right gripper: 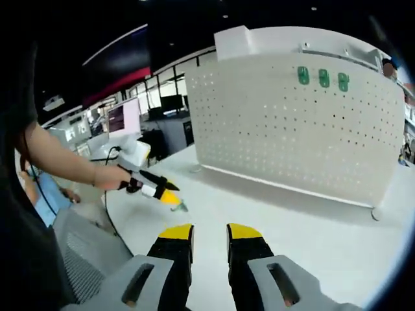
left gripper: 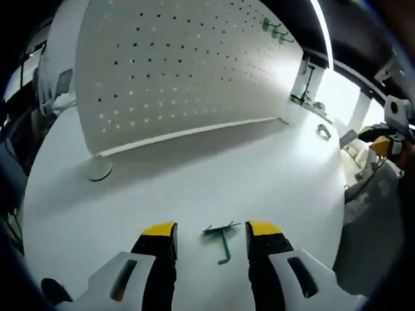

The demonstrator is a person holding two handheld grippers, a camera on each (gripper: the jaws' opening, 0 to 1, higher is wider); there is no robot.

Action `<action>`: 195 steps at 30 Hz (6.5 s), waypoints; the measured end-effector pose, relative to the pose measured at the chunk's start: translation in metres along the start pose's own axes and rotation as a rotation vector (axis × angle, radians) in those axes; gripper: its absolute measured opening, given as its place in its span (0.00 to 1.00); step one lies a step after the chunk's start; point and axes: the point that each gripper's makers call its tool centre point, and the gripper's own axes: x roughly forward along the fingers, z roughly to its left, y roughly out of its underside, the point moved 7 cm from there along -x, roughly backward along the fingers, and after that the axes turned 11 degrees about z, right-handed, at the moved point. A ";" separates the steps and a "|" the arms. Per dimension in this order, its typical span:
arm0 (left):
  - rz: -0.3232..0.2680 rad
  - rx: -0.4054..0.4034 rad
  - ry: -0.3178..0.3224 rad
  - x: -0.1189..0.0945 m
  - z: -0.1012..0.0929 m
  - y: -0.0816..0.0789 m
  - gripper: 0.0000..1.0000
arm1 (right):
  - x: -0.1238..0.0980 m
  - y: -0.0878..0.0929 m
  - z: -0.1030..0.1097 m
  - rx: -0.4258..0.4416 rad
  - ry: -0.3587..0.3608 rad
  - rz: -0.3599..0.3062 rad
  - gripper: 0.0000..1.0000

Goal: Insert the hook assembly into the mounting plate slot until the hook locks in place.

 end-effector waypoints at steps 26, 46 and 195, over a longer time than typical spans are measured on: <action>0.055 0.095 0.054 0.010 -0.002 0.005 0.36 | 0.007 0.007 0.000 0.041 -0.010 0.016 0.19; 0.079 0.127 -0.007 0.004 0.017 0.012 0.30 | 0.008 0.012 -0.003 0.054 -0.015 0.029 0.19; 0.114 0.441 0.042 -0.113 -0.168 -0.091 0.01 | -0.025 -0.012 0.043 -0.164 -0.147 -0.051 0.19</action>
